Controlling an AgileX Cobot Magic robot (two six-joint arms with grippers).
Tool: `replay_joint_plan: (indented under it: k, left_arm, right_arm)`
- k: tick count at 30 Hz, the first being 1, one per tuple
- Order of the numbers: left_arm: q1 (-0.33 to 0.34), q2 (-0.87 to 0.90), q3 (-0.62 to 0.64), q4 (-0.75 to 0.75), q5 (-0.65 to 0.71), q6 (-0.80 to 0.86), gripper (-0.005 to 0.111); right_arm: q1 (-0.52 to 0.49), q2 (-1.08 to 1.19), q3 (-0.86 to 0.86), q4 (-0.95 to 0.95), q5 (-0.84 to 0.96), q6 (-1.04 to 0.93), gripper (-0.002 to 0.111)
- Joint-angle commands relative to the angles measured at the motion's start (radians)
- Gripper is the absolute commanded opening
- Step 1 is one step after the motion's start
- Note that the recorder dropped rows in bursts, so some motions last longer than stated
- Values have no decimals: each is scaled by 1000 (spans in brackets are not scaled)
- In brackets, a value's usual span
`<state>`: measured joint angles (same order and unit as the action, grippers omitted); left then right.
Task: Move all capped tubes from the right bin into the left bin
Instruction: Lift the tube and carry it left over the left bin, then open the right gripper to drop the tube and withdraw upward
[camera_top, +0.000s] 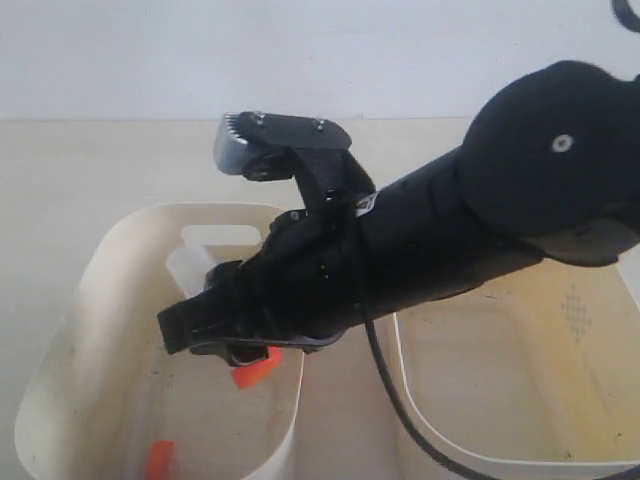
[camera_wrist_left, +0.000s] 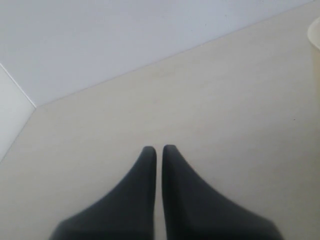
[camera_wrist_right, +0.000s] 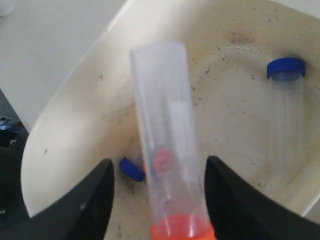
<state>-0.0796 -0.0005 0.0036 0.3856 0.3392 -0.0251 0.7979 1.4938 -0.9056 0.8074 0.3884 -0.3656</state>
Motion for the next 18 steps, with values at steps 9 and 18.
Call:
replay_joint_plan:
  k: [9, 18]
  left_arm:
    - [-5, 0, -4, -3, -3, -10, 4]
    - [-5, 0, -4, -3, -3, -10, 4]
  right_arm:
    - [0, -64, -76, -132, -45, 16, 1]
    - [-171, -309, -72, -615, 85, 516, 1]
